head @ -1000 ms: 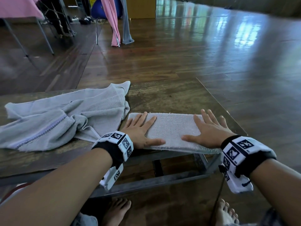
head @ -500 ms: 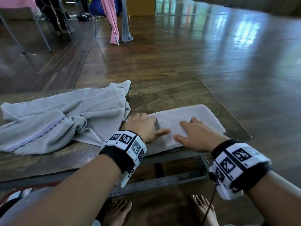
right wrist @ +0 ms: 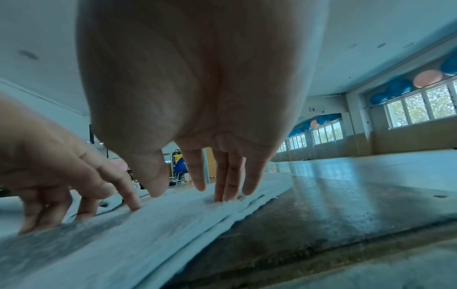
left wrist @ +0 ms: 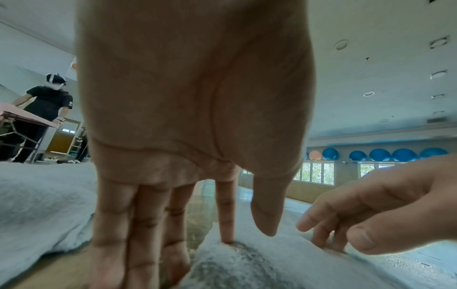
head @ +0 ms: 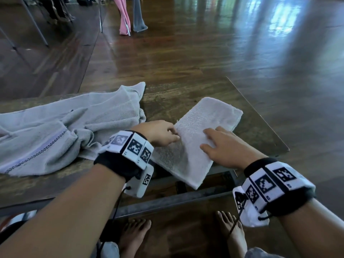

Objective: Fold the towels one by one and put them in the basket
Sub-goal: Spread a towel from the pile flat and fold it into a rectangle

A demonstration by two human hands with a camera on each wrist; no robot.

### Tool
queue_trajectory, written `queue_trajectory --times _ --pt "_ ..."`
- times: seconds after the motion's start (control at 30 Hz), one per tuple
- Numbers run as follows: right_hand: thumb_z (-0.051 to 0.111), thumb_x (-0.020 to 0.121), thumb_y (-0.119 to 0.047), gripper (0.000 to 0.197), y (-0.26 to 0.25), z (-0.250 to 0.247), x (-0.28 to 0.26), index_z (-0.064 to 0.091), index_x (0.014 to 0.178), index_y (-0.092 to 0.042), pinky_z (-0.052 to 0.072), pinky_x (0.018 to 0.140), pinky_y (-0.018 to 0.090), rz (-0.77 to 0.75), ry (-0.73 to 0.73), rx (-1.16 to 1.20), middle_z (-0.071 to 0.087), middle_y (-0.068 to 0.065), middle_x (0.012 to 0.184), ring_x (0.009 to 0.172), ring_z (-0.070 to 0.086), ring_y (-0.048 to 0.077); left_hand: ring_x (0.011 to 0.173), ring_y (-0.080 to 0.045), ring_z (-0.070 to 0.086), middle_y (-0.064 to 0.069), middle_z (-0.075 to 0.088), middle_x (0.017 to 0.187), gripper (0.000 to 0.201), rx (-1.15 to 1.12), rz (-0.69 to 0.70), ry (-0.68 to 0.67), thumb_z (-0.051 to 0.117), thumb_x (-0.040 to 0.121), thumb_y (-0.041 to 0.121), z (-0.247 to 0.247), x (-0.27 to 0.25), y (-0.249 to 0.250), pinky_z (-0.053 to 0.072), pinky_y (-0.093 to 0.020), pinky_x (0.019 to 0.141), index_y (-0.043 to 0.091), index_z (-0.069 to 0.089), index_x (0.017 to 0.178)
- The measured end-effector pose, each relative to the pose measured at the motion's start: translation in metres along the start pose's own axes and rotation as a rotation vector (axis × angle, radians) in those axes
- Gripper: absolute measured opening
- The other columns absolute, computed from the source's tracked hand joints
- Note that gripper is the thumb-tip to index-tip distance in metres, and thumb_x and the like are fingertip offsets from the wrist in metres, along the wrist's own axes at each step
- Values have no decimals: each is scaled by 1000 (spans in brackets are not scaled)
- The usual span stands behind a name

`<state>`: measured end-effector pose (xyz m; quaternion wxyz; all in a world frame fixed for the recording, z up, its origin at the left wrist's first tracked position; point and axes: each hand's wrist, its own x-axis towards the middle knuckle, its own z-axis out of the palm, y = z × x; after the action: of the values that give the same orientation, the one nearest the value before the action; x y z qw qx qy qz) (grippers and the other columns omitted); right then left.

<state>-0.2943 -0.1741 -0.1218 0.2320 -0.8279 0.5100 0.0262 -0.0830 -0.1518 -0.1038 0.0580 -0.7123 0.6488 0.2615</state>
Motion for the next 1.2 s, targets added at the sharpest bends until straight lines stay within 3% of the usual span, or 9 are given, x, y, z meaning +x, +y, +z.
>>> queue_trajectory --times 0.13,0.27,0.47,0.6,0.7,0.8,0.93,1.07,1.2 --pt "47 102 -36 55 4 -5 12 34 152 -17 34 113 42 11 -3 12 33 7 156 141 37 28 83 -13 62 9 58 94 44 -137 45 -5 58 92 41 5 -4 -3 50 -32 76 32 50 134" --pt "44 101 -38 44 7 -12 23 45 141 -20 39 105 44 114 81 5 37 12 144 132 38 30 78 -9 58 9 58 86 55 -217 66 33 64 87 17 19 -9 -6 46 -27 70 35 47 136" --pt "42 102 -35 40 9 -17 36 50 138 -20 35 92 34 79 4 15 41 12 141 118 47 28 95 -15 50 5 38 116 87 -112 122 -55 69 78 5 24 -10 -5 42 -26 70 52 27 139" --pt "42 104 -27 49 21 -21 31 38 153 -25 34 104 27 -8 -19 61 31 4 160 139 39 23 94 -14 49 9 32 116 97 -91 163 -78 70 76 1 17 -5 -4 43 -23 65 54 23 141" --pt "44 100 -13 54 34 -21 18 38 151 -28 39 96 17 -4 -14 95 29 1 159 129 41 17 100 -11 49 10 35 115 86 -95 200 -49 79 74 9 14 -1 -6 42 -20 68 53 37 135" --pt "51 92 -2 67 40 -15 7 37 150 -33 29 117 38 -9 -59 76 27 -1 158 143 28 22 94 -7 48 10 37 105 61 -139 233 15 78 77 14 14 0 -11 39 -16 74 50 55 121" --pt "58 83 2 90 42 -16 1 25 153 -42 21 120 43 -29 -207 67 8 -12 162 149 9 21 88 -7 49 1 42 103 12 -228 254 212 71 84 38 7 -3 -17 43 -24 82 38 70 96" --pt "82 78 -20 108 44 -18 5 12 156 -45 22 120 47 -52 -256 26 -9 -19 159 150 -7 17 93 -16 58 -3 56 109 23 -334 303 462 67 89 39 -4 -3 -18 48 -33 88 18 73 96" --pt "89 71 -37 97 43 -19 6 32 148 -42 26 118 48 -85 -108 68 4 -12 159 147 2 16 80 -14 62 -2 69 91 22 -419 268 592 55 98 35 -11 1 -14 51 -34 77 16 65 95"
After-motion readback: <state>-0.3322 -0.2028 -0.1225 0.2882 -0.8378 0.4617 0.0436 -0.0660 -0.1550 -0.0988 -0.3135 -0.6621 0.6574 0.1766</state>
